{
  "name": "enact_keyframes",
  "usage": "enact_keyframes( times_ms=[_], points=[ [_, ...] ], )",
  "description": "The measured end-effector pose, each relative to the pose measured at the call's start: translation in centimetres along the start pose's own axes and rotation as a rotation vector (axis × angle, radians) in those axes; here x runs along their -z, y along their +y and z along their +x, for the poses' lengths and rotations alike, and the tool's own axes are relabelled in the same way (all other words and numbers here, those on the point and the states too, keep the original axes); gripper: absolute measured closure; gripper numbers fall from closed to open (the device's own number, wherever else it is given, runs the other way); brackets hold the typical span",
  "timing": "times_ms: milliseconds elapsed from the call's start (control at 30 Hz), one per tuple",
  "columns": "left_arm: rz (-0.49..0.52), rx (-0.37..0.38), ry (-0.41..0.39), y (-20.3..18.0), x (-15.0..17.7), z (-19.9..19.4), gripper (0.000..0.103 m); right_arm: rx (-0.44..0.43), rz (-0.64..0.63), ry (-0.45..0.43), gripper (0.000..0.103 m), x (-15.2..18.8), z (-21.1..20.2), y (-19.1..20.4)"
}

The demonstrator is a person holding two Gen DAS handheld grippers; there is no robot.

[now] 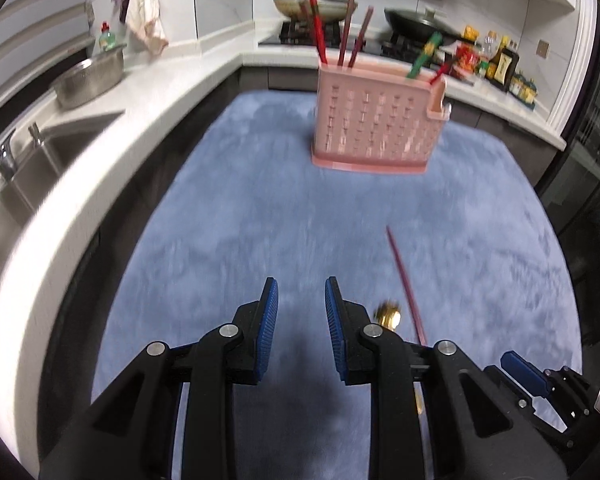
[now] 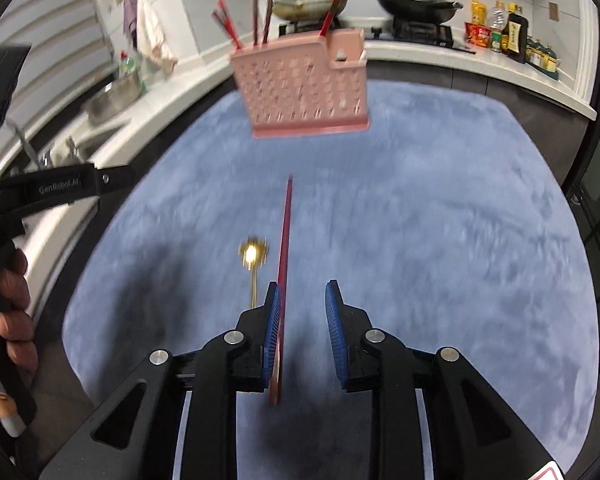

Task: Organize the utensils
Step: 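Move both open tools back over the gold spoon and dark red chopstick, then grasp the dark red chopstick with the right tool while the left tool grasps the gold spoon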

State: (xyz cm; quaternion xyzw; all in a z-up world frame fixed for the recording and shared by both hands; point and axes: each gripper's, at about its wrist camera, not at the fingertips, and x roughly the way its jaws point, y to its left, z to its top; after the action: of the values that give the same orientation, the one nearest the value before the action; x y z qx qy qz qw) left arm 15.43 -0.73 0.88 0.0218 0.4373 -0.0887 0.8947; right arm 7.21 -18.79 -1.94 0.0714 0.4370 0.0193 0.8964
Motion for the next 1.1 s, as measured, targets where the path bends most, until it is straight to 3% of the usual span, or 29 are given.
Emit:
enact_keyframes(
  times_ms=[333, 667, 767, 933, 1033, 1100],
  points=[
    [-0.024, -0.011, 0.075, 0.7, 4.6, 1.4, 0.080, -0.013, -0.014, 0.080, 0.079, 4.4, 2.1, 1.3],
    [-0.020, -0.022, 0.114, 0.5, 7.0, 2.4, 0.079, -0.016, -0.022, 0.106, 0.079, 5.2, 3.4, 1.8],
    [-0.022, -0.022, 0.117, 0.5, 7.4, 2.5, 0.071, -0.008, -0.023, 0.110, 0.079, 5.4, 3.7, 1.7],
    [-0.008, -0.023, 0.120, 0.1, 7.8, 2.6, 0.070, 0.002, -0.016, 0.107, 0.087, 5.5, 3.9, 1.3],
    [-0.002, -0.018, 0.128, -0.2, 7.9, 2.8, 0.070, 0.008, -0.012, 0.106, 0.096, 5.5, 4.0, 1.1],
    [0.005, -0.013, 0.129, -0.4, 8.0, 2.8, 0.070, 0.005, -0.001, 0.106, 0.096, 5.4, 4.0, 0.7]
  ],
)
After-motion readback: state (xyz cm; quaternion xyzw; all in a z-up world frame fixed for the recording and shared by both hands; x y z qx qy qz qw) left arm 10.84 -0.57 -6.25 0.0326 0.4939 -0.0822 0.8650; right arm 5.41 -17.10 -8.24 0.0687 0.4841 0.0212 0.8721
